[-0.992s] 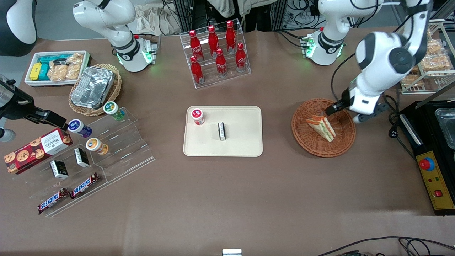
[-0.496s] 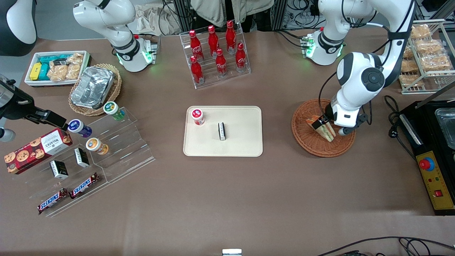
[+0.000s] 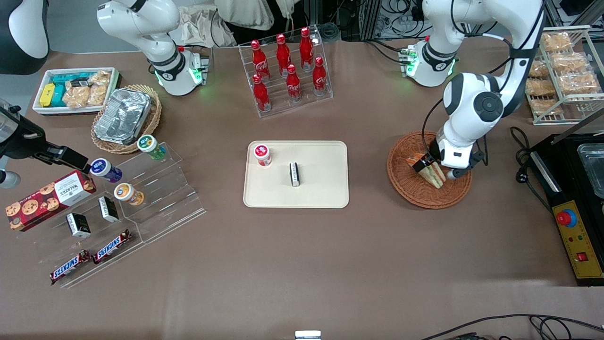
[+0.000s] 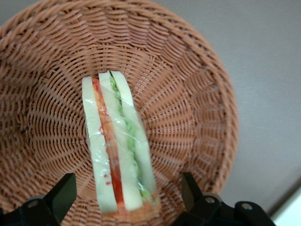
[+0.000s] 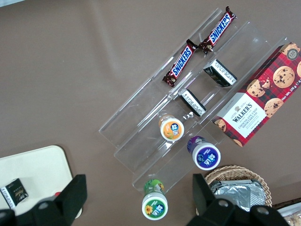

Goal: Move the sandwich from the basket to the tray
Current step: 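Lower the open left gripper around the wrapped sandwich in the basket, then close the left gripper on the sandwich and lift it from the basket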

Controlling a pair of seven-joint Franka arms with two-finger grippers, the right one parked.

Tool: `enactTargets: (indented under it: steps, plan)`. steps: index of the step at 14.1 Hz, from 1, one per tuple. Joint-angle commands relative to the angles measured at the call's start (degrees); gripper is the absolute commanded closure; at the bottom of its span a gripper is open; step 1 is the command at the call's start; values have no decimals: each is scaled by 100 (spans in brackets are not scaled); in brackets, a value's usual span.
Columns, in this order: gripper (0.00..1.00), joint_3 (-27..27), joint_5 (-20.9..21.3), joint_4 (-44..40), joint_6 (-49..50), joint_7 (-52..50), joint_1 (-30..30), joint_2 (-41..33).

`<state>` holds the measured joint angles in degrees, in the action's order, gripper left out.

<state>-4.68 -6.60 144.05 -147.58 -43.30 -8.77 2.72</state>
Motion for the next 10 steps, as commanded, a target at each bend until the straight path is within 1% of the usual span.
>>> enactTargets:
  steps: [1,2,3,5,6,7,8,9,10]
  plan:
    - [3,46,159,202,-464,-100,-64,141]
    - [10,46,159,194,-464,-143,-64,141]
    - [21,46,159,176,-464,-222,-72,141]
    - [57,46,159,123,-456,-249,-64,123]
    - [84,46,159,80,-430,-258,-64,115]
    - [96,46,159,62,-412,-336,-64,88]
    - [100,46,159,62,-412,-424,-64,71]
    - [100,46,168,18,-386,-433,-55,27]
    - [100,46,168,0,-142,-425,-55,-147]
